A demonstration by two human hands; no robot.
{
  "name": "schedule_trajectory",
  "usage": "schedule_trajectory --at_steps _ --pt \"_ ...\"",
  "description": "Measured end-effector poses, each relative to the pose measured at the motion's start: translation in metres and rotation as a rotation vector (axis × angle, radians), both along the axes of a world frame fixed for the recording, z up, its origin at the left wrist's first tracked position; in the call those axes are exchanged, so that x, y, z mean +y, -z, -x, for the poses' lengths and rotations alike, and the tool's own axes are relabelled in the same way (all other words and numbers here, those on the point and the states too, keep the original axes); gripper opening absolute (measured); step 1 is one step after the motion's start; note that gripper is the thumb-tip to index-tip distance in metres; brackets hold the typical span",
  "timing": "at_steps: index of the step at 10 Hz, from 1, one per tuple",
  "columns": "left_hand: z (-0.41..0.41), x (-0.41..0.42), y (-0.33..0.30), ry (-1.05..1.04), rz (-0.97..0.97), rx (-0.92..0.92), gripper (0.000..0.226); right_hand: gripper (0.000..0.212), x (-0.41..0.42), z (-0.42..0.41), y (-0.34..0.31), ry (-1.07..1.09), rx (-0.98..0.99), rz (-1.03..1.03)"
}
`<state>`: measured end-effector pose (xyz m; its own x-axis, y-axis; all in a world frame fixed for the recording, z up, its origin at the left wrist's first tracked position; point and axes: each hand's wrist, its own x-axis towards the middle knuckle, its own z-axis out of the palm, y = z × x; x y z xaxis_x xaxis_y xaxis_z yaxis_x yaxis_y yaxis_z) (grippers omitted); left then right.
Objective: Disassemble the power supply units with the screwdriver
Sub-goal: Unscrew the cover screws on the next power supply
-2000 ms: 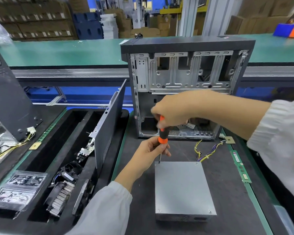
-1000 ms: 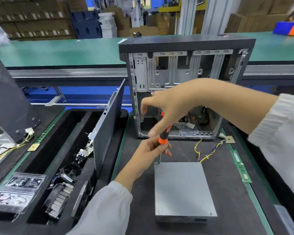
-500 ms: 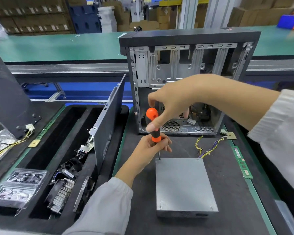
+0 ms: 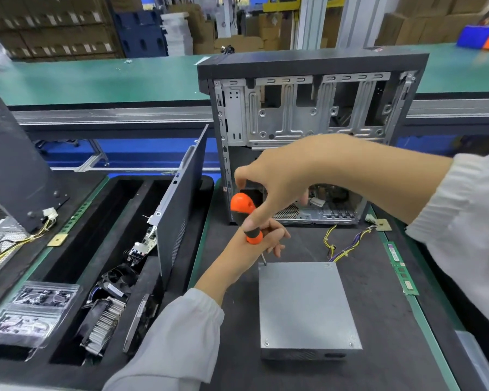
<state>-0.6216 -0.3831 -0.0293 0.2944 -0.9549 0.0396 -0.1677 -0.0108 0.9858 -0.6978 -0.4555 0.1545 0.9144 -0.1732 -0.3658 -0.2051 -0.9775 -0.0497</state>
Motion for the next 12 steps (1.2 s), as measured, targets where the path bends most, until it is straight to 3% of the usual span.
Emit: schedule_trajectory --at_steps 2,3,6,8,10,12 --pt "0.002 -0.007 -0.005 0.043 -0.087 0.031 0.017 0.041 0.0 -0.002 0.017 -0.024 -0.079 -0.018" --pt "-0.002 -0.005 -0.005 0.066 -0.101 0.003 0.005 0.034 -0.005 -0.004 0.028 -0.055 -0.26 0.078" --pt "-0.028 0.029 0.028 0.051 -0.268 -0.338 0.033 0.026 -0.031 0.013 0.018 0.142 -0.338 -0.076" --pt "-0.01 0.018 0.03 -0.118 -0.139 -0.141 0.018 0.031 -0.043 0.029 0.014 0.271 -0.358 -0.134" --pt "-0.002 0.004 0.026 -0.084 -0.11 -0.13 0.021 0.033 -0.06 0.059 0.014 0.402 -0.375 -0.174" --pt "0.0 -0.017 0.024 -0.042 -0.12 -0.243 0.01 0.028 -0.073 0.09 0.019 0.559 -0.477 -0.212"
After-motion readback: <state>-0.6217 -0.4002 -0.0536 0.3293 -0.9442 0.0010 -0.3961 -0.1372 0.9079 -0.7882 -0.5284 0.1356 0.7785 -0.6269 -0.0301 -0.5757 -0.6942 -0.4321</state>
